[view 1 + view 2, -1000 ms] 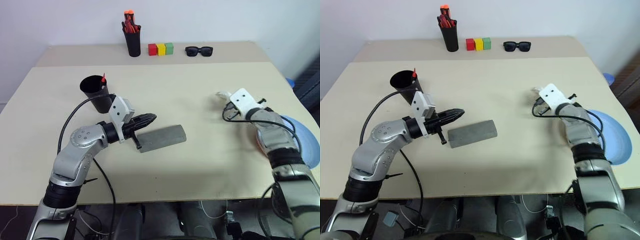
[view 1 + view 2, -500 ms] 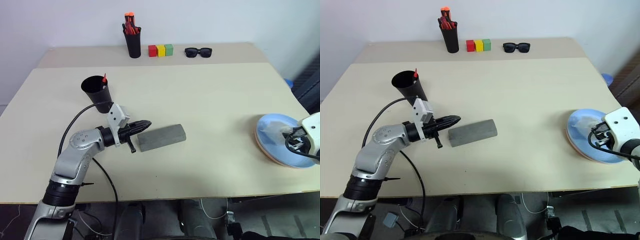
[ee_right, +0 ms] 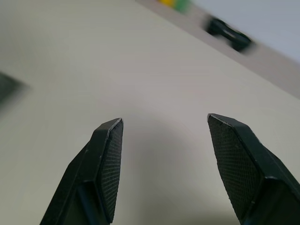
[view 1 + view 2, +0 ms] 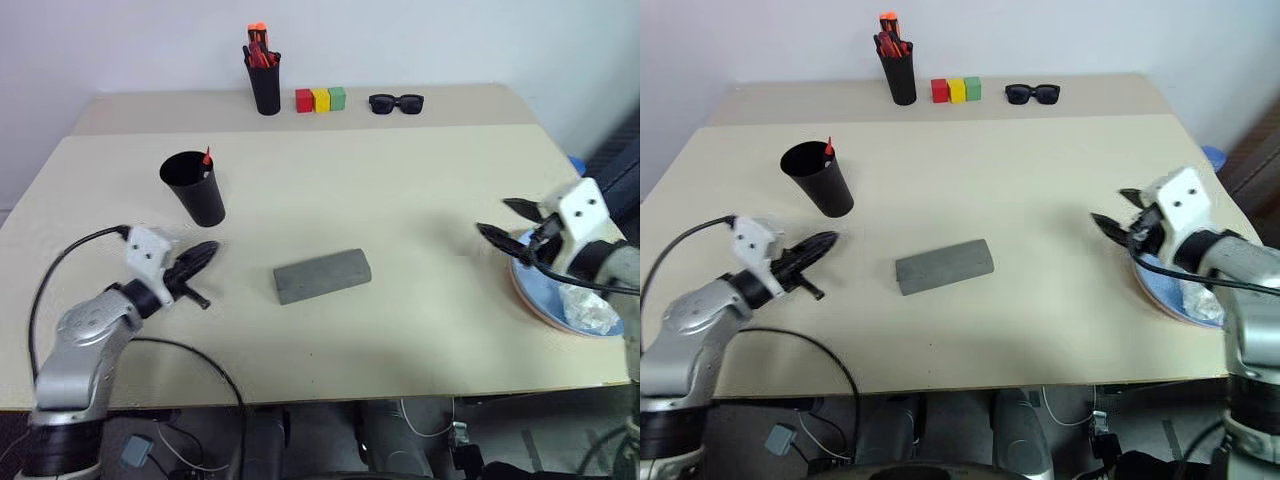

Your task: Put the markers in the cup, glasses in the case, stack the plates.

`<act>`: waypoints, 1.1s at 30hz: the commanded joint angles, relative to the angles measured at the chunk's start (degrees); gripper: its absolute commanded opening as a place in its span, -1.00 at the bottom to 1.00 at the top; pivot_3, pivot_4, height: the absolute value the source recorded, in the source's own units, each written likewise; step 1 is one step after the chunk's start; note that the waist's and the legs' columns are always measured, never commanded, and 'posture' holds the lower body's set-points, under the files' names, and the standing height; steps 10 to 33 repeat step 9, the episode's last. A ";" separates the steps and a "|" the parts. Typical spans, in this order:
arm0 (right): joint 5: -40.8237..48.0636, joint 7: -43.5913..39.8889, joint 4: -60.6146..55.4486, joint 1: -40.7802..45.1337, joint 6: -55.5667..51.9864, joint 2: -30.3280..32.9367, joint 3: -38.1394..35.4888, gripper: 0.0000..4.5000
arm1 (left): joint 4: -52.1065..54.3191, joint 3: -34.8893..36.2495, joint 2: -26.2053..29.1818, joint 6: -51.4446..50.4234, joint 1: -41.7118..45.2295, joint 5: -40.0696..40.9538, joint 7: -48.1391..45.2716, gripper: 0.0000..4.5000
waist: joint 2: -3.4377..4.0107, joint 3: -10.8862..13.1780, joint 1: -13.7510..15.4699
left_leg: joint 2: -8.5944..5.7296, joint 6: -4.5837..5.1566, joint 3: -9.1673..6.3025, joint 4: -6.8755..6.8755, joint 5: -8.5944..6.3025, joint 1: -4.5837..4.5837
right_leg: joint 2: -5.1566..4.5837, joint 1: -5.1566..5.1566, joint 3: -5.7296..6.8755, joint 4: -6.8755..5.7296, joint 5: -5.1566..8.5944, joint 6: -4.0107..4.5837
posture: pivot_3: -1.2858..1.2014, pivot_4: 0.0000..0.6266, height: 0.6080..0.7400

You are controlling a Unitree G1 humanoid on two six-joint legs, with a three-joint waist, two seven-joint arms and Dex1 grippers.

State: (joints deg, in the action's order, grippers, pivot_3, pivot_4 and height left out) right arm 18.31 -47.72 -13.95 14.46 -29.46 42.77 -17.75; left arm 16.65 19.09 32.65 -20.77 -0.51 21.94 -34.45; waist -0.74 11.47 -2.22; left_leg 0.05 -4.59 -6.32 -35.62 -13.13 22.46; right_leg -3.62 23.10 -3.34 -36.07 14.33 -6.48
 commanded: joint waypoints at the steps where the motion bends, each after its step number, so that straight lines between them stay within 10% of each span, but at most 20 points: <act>1: 1.53 -1.57 1.89 1.93 1.99 -1.48 3.54 0.28 | 3.26 5.35 0.15 0.66 -3.08 0.34 2.65 -1.00 | -0.02 -0.01 0.23 | 0.00 0.00 -0.01 0.00 0.00 0.00 | 0.00 0.00 0.00 0.01 0.00 0.00 | 0.03 -0.52 1.00; 33: 0.83 -2.92 8.67 6.93 5.04 -2.98 9.45 0.28 | 7.09 7.26 -0.65 0.43 -8.77 -0.27 6.12 -1.00 | -0.01 -0.01 -0.01 | 0.00 -0.01 0.01 0.02 0.00 0.00 | 0.00 0.01 0.00 0.04 0.00 0.02 | 0.03 -0.52 1.00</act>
